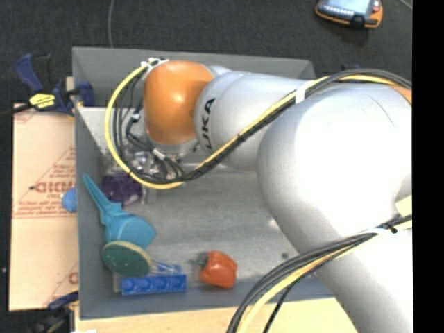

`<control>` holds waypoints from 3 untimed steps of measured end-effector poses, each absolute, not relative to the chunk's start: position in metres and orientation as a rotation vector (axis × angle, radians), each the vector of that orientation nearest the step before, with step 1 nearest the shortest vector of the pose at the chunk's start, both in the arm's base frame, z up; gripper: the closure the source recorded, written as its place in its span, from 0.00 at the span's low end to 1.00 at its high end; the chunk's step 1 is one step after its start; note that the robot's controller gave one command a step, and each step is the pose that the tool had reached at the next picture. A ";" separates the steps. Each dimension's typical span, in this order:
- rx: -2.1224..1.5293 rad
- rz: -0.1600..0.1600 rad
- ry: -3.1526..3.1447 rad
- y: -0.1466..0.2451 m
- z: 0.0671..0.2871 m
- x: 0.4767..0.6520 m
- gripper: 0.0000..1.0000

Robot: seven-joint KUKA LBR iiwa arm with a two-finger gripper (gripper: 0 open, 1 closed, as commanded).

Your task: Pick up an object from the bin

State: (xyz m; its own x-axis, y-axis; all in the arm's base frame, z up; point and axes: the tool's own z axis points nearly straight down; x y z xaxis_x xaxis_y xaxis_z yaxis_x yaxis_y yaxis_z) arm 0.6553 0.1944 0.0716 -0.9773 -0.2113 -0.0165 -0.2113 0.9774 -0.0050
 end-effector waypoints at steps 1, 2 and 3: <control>-0.331 -0.005 3.109 0.194 0.082 0.654 1.00; -0.330 -0.007 3.115 0.194 0.114 0.653 1.00; -0.327 -0.004 3.105 0.194 0.146 0.655 1.00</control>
Offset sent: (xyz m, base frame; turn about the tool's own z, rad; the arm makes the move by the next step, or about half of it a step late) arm -0.0006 -0.0003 0.0933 0.0006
